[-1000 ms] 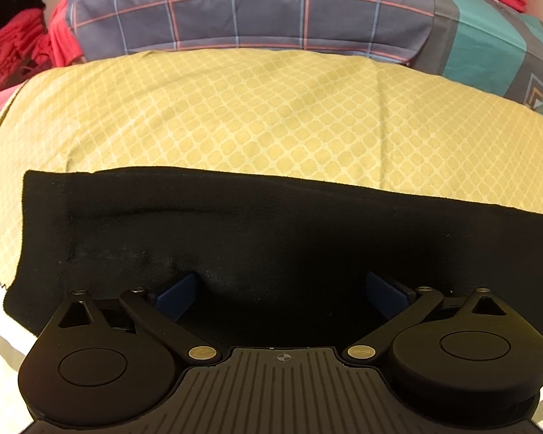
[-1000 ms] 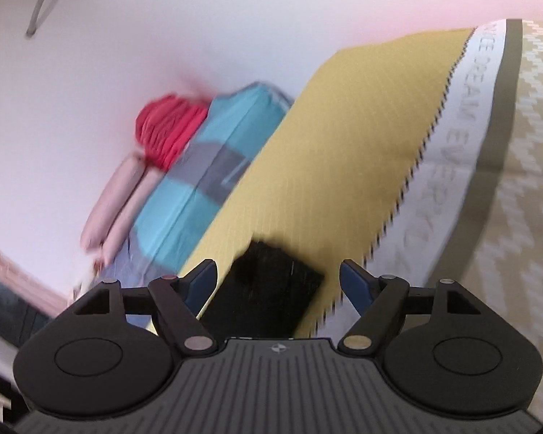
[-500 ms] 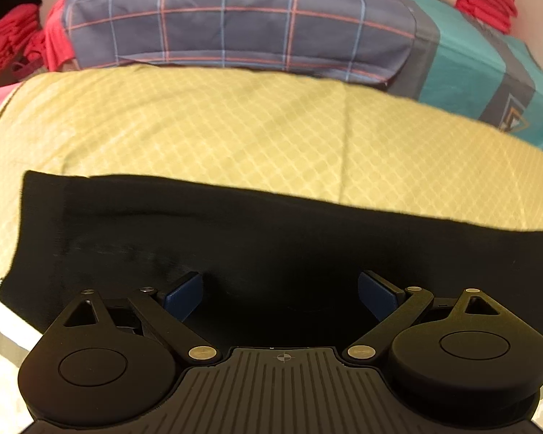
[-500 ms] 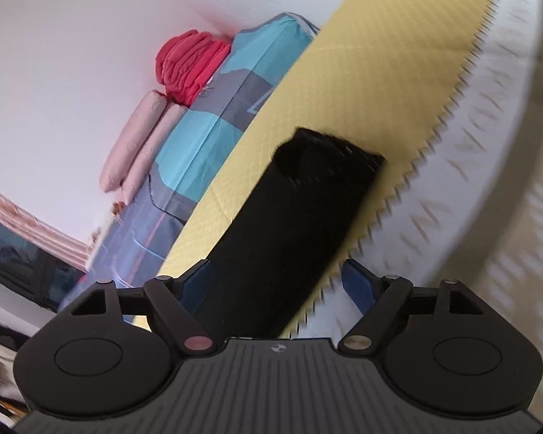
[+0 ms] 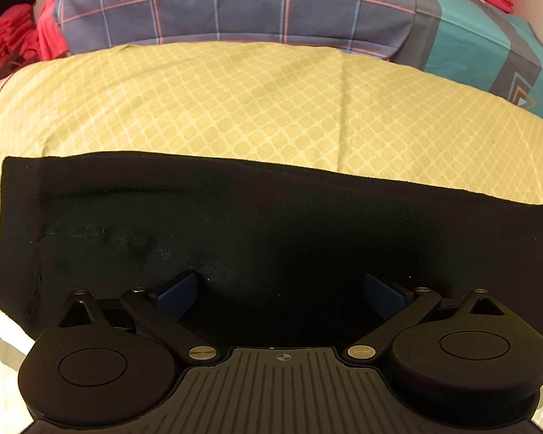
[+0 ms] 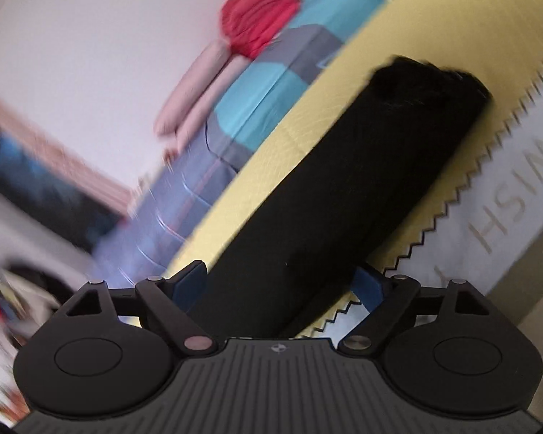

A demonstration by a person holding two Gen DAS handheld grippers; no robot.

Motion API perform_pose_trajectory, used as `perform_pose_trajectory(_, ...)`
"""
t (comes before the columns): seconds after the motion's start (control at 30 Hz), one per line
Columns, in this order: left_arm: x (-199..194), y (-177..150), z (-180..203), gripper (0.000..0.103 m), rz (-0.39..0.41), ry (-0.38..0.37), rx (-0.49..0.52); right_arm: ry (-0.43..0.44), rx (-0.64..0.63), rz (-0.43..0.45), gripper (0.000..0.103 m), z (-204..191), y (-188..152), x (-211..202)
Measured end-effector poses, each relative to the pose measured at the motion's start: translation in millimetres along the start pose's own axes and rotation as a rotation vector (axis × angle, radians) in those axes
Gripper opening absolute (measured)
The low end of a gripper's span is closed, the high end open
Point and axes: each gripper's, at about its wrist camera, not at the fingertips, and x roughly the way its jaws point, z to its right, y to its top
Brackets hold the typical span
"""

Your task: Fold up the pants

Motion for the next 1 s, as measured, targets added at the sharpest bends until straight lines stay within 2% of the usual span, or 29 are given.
perform_pose_trajectory(0.1, 0, 0, 0, 0.103, 0.001, -0.001, 0.002, -0.007, 0.166, 0.115, 0.085, 15, 12, -1)
perform_pose_trajectory(0.13, 0, 0, 0, 0.103, 0.002, -0.003, 0.001, -0.008, 0.190, 0.125, 0.087, 16, 13, 1)
perform_pose_trajectory(0.2, 1, 0, 0, 0.103, 0.003, -0.004, 0.003, -0.013, 0.143, 0.100, 0.088, 6, 8, 4)
perform_pose_trajectory(0.27, 1, 0, 0, 0.103, 0.005, -0.003, 0.005, 0.023, 0.070, 0.017, 0.088, -4, 2, 12)
perform_pose_trajectory(0.3, 1, 0, 0, 0.103, 0.005, -0.004, 0.006, 0.007, 0.010, 0.008, 0.087, -9, 0, 12)
perform_pose_trajectory(0.33, 1, 0, 0, 0.103, 0.006, -0.003, 0.006, -0.006, -0.019, 0.011, 0.082, -10, 1, 11)
perform_pose_trajectory(0.4, 1, -1, 0, 0.103, 0.007, -0.003, 0.006, -0.008, 0.086, 0.048, 0.073, 1, 4, 9)
perform_pose_trajectory(0.47, 1, -1, 0, 0.103, 0.008, 0.000, 0.011, -0.010, 0.129, 0.063, 0.074, 2, 3, 10)
perform_pose_trajectory(0.6, 1, 0, 0, 0.103, 0.009, 0.000, 0.016, -0.120, -0.056, 0.038, 0.077, -29, -1, 19)
perform_pose_trajectory(0.67, 1, 0, 0, 0.103, 0.006, 0.002, 0.018, -0.144, -0.048, 0.048, 0.072, -31, -1, 21)
perform_pose_trajectory(0.73, 1, 0, 1, 0.103, 0.004, 0.006, 0.021, -0.179, -0.038, 0.058, 0.054, -29, -1, 20)
perform_pose_trajectory(0.77, 1, 0, 1, 0.103, 0.004, 0.008, 0.023, -0.189, -0.032, 0.060, 0.050, -27, -2, 17)
perform_pose_trajectory(0.83, 1, 1, 2, 0.103, 0.002, 0.010, 0.024, -0.207, -0.026, 0.057, 0.033, -24, -3, 17)
perform_pose_trajectory(0.9, 1, 1, 2, 0.103, -0.001, 0.014, 0.025, -0.237, -0.028, 0.044, 0.022, -23, -3, 14)
perform_pose_trajectory(1.0, -3, 2, 2, 0.103, -0.004, 0.014, 0.016, -0.293, -0.103, 0.037, 0.021, -37, -2, 14)
